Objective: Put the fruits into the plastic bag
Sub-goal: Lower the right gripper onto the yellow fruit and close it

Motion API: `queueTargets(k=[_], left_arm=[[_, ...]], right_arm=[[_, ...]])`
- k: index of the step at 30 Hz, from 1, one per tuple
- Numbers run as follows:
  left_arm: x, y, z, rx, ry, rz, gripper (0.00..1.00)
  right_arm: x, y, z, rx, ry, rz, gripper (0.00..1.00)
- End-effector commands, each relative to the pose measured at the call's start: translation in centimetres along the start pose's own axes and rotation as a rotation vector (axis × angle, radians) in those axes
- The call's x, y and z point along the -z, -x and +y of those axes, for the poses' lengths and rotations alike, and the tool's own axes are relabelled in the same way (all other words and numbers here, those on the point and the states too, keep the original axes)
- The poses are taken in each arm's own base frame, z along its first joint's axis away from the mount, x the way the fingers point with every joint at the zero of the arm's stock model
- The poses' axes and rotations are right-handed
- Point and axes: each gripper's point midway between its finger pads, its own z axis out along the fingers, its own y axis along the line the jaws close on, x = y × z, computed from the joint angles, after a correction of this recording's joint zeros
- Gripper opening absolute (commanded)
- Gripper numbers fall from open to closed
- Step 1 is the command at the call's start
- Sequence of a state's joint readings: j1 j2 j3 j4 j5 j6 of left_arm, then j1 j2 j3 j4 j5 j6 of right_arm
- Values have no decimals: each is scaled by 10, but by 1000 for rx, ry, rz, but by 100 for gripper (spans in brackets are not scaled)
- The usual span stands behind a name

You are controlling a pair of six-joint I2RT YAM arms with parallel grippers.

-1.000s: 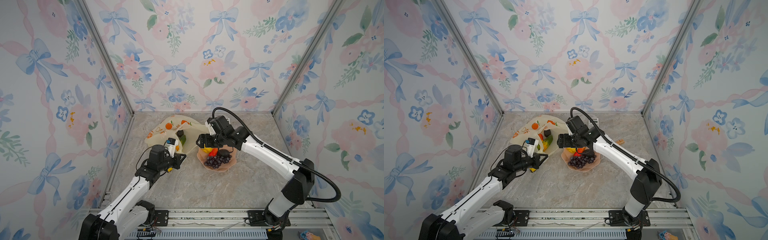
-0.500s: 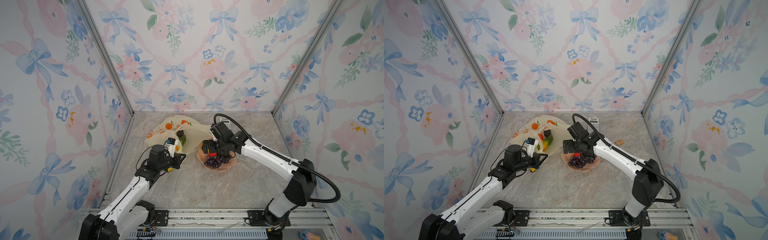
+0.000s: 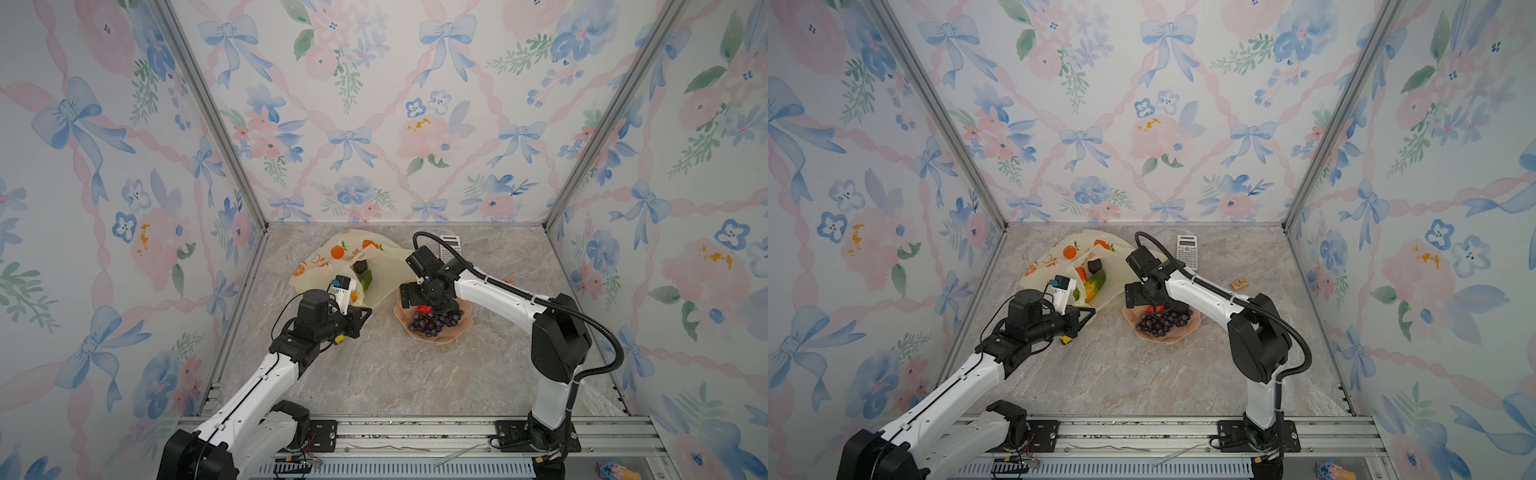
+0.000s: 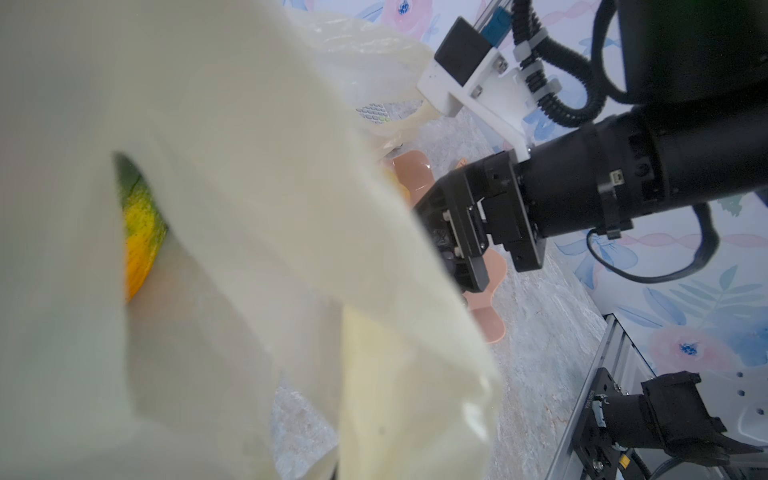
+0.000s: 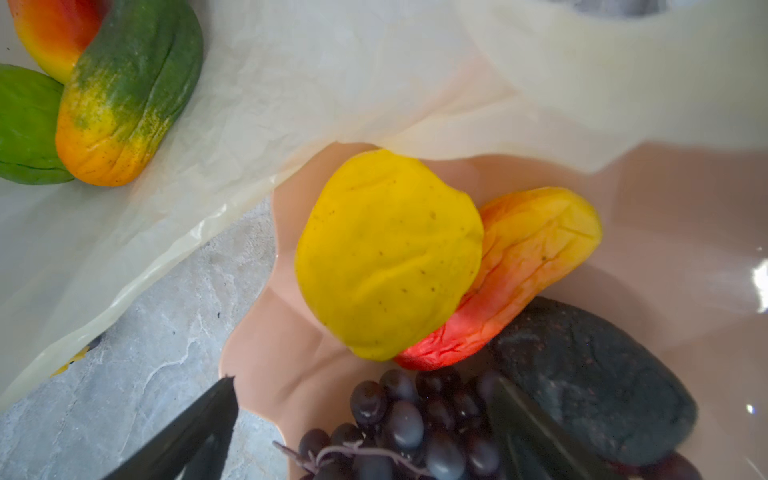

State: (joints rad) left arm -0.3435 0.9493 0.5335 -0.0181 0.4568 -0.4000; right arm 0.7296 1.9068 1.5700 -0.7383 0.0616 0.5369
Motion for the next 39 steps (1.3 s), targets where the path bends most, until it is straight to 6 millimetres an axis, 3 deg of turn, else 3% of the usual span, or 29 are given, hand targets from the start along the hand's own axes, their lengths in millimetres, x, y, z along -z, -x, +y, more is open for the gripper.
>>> queueTargets(k=[1,10,30,39], left_arm=[[4,11,-5,-30,-7,-22,0],[4,10,-5,-30,-5,-20,0],[5,11,-5,-32,-5,-26,0],[5,11,-6,-31,-7,-27,0]], right_arm=[[-6,10,-8,5,-35,8,96],[-26,25,-15,-1,-64,22,97],[-44,24,-20,-7,-73,55,100],[-42,24,-19,-15,-59,49,82]])
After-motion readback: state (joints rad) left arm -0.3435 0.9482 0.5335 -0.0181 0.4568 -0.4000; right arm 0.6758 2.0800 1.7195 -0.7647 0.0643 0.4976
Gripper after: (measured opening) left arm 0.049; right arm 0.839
